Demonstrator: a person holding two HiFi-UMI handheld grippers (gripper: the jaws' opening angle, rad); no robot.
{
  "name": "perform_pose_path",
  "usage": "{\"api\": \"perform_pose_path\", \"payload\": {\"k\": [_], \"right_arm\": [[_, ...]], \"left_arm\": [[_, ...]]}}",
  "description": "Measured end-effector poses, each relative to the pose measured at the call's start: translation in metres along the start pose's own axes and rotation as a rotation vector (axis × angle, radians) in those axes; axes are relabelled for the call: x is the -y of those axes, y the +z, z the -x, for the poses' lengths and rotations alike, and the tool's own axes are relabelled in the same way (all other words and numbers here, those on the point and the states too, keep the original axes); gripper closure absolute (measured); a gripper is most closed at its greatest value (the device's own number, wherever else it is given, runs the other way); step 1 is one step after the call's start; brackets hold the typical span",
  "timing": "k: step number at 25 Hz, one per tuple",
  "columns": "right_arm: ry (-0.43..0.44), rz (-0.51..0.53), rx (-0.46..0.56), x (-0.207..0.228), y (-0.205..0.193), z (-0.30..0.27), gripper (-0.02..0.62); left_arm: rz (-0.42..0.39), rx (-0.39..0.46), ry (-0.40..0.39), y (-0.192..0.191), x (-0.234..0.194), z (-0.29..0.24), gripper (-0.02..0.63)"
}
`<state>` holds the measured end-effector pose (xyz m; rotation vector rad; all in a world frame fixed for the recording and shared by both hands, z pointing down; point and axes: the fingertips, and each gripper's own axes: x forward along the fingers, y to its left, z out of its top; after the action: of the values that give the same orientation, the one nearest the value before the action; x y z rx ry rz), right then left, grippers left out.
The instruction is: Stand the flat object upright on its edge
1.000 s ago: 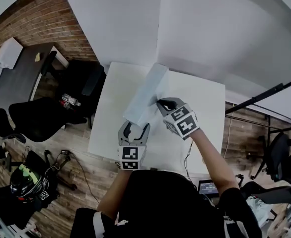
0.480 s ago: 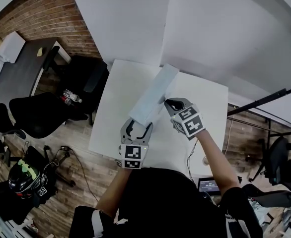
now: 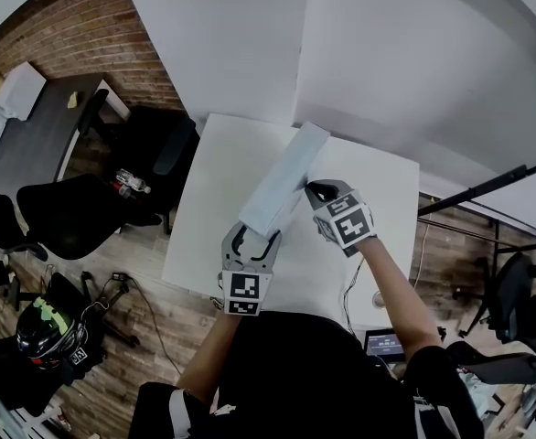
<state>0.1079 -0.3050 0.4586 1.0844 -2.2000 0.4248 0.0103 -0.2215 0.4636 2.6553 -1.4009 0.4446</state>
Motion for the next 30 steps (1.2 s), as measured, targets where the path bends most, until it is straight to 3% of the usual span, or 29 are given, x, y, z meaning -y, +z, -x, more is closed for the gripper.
{"api": "perform_pose_path", "payload": {"k": [15, 21, 30], "right_arm": [[-0.011, -0.018, -0.032, 0.028, 0.002, -0.033, 0.552], [-0.009, -0.043, -0.045, 0.036, 0.002, -0.046, 0.552], [-0.001, -0.057, -0.051, 0.046, 0.011, -0.066, 0.552]], "left_arm": [[-0.065, -0.002, -0.111, 0.005, -0.001, -0.017, 0.301], [-0.083, -0.028, -0.138, -0.006, 0.003, -0.024, 0.302], [-0.119, -0.02, -0.138, 0.009, -0.008, -0.041, 0.302]]}}
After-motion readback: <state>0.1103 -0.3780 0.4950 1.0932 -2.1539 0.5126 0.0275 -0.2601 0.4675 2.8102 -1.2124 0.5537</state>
